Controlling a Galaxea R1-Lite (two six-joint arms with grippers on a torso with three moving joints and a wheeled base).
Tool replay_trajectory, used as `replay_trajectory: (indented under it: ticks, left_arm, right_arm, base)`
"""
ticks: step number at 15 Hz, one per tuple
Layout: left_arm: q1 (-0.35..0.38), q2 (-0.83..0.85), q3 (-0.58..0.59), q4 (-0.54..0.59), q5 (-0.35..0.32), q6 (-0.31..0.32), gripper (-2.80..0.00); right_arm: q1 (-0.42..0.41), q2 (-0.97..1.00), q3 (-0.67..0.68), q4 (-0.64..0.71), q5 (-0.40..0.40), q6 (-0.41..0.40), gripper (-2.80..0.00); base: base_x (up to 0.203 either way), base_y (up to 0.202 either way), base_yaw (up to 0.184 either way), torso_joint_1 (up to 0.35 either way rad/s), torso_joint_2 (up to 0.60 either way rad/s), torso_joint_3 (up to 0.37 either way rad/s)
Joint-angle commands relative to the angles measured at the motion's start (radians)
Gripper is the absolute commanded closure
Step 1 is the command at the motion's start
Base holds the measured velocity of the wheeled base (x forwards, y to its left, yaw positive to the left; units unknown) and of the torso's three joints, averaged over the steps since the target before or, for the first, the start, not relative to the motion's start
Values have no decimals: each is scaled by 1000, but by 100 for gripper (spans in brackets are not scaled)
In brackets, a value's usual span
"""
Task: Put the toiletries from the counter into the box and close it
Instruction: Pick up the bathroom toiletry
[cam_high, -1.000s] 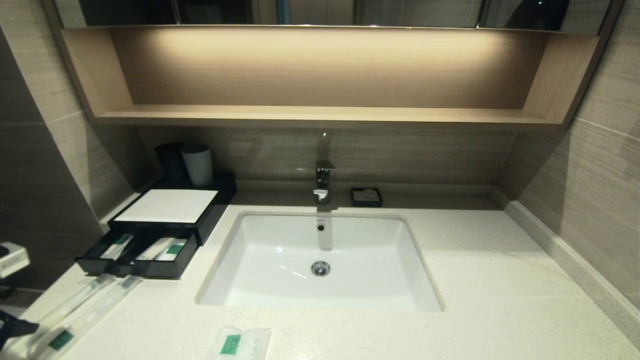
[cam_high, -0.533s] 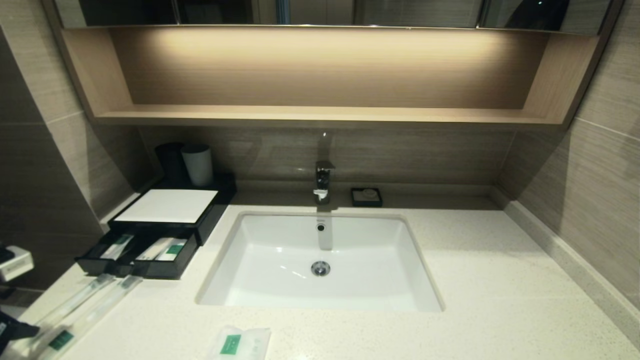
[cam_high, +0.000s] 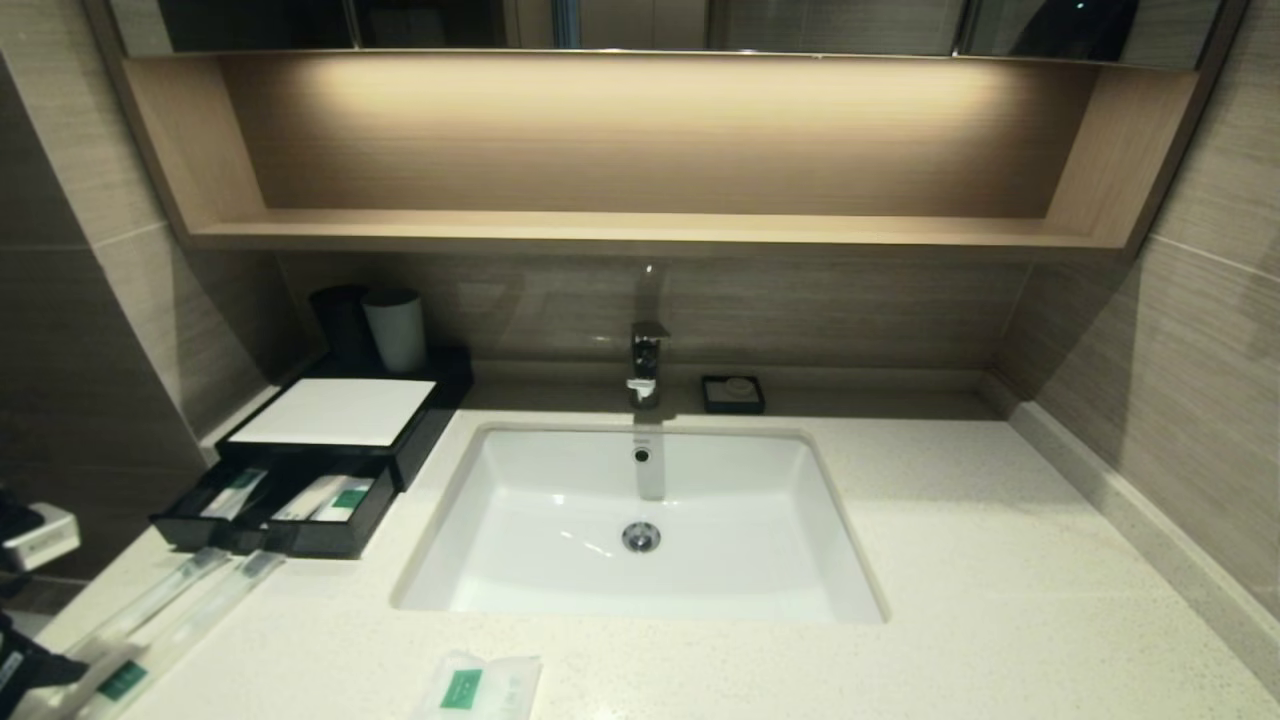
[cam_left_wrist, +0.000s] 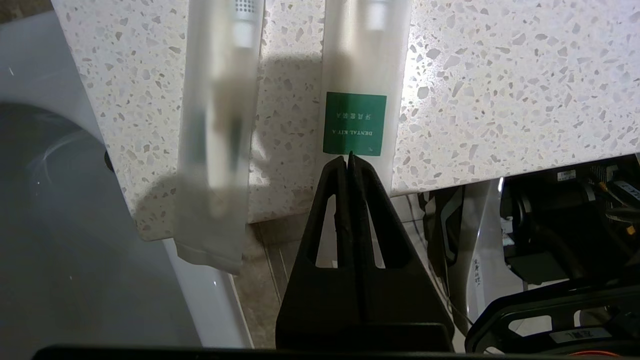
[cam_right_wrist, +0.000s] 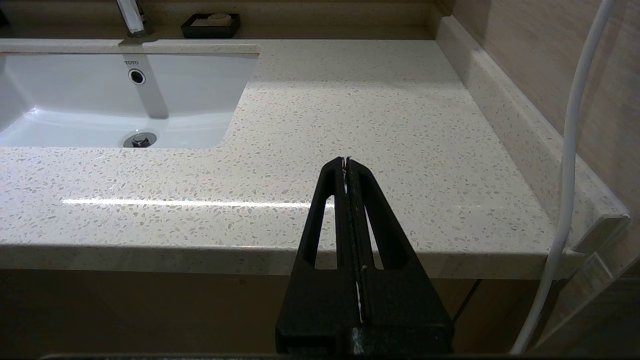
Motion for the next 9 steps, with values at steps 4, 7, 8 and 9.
replay_trajectory:
  ticks: [4,7,8,9]
  left_arm:
    - [-2,44,-1,-15,-2,15,-280]
    - [-2,41,10,-12,-2,18,-280]
    - [-2,42,16,-9,-2,20,-280]
    - [-2,41,18,-9,-2,22,-280]
  right_arm:
    - [0,0,2,0,0,0,0]
    - [0,0,1,0,0,0,0]
    - [0,0,1,0,0,0,0]
    - [0,0,2,0,0,0,0]
  base:
    - [0,0,0,0,0,0]
    - [0,0,0,0,0,0]
    - [0,0,0,0,0,0]
    - [0,0,0,0,0,0]
